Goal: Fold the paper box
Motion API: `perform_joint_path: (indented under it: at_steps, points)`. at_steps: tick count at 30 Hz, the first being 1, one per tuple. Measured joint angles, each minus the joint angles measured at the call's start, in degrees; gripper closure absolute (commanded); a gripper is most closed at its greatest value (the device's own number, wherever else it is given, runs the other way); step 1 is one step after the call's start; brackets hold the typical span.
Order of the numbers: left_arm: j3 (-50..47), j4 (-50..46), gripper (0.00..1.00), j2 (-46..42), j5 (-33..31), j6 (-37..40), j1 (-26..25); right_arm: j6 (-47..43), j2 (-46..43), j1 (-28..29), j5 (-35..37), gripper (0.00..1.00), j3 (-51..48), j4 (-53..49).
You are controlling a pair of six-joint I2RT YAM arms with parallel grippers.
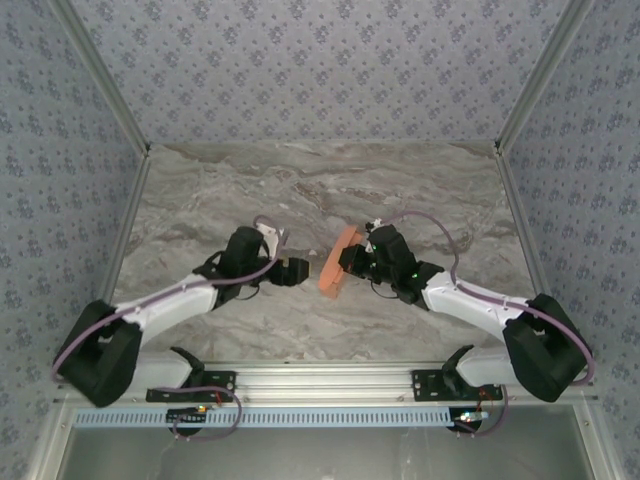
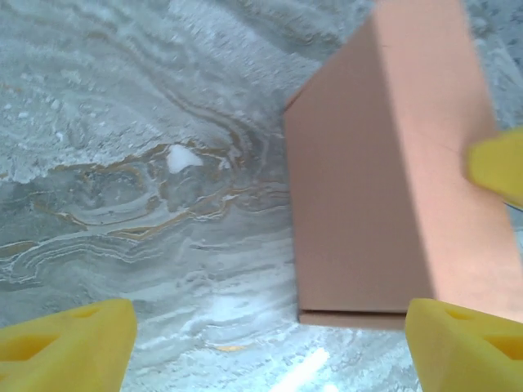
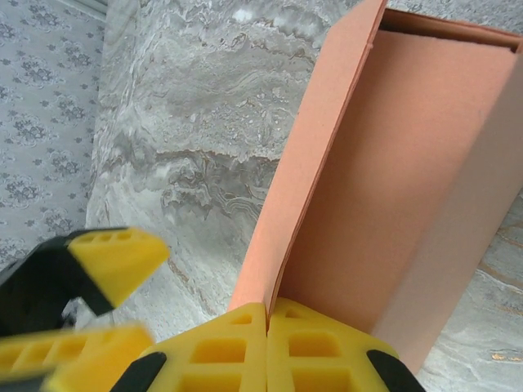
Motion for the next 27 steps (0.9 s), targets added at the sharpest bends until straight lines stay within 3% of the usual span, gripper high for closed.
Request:
perform_joint_path:
  at_steps: [5,11,21,27]
  points:
    - [-2.67,3.74,0.13,-5.51,-5.95,4.66,-8.63,0.0,0.42,0.04,0.13,0.93,0.22,0.13]
    - [-2.23,7.26,0.13,-2.14,-12.22,9.44,-15.69,-0.02,0.42,0.17,0.35,0.93,0.37,0.02]
    - [3.67,10.75,0.14,10.45,-18.08,13.07,-20.5,-0.02,0.42,0.17,0.37,0.93,0.48,-0.13]
    - [4.66,12.9,0.23,14.4,-19.74,13.86,-20.83,-0.02,0.42,0.17,0.39,0.93,0.52,-0.28]
